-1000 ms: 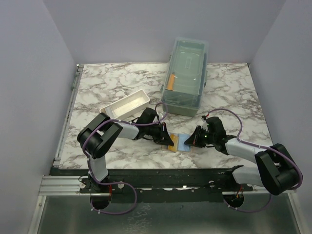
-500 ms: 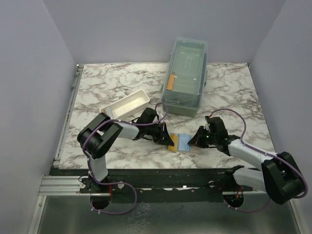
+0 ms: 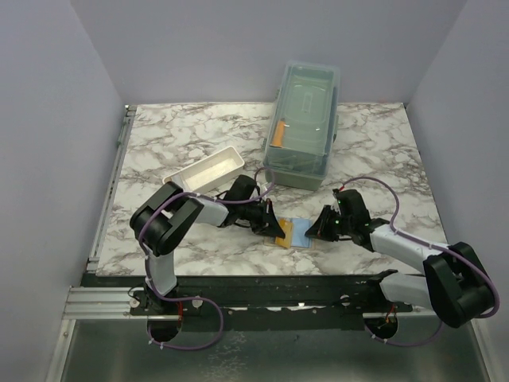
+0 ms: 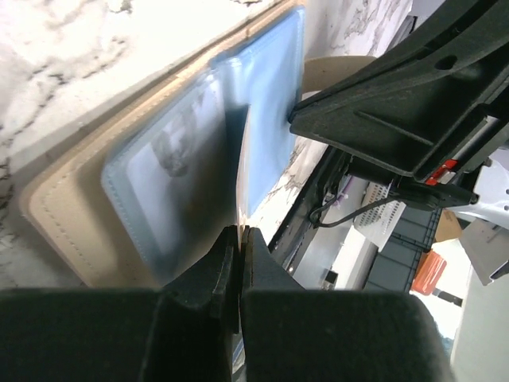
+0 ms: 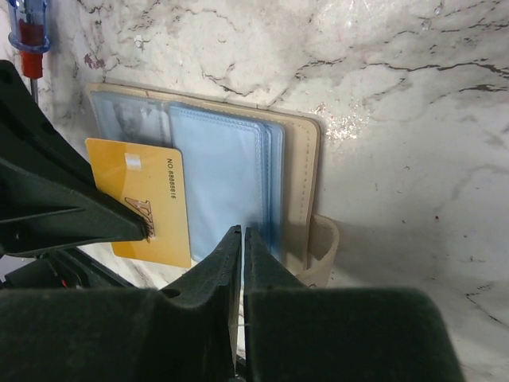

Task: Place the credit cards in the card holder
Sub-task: Insert the credit card into the card holder.

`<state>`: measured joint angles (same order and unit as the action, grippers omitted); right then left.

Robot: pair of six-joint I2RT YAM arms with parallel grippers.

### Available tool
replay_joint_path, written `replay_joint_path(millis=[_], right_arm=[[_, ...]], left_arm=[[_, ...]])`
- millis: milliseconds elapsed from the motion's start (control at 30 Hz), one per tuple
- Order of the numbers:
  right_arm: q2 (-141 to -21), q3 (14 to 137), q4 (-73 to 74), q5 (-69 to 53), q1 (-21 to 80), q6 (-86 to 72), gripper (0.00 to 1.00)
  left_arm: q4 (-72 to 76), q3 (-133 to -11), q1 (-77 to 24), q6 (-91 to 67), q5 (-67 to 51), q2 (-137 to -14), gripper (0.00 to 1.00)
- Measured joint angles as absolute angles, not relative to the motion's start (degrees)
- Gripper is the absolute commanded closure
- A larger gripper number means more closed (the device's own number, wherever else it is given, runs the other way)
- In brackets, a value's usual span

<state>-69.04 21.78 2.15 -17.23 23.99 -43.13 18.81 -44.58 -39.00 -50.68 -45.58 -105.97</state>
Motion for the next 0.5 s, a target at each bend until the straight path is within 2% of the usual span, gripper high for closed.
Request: replay_joint_path(millis=[500], right_arm=[[-70.1, 22.1, 1.3, -17.5, 24.0, -43.1, 0.92]], left_arm=[[19.2, -44.6, -37.5, -51.9, -46.9, -107.0, 1.00]])
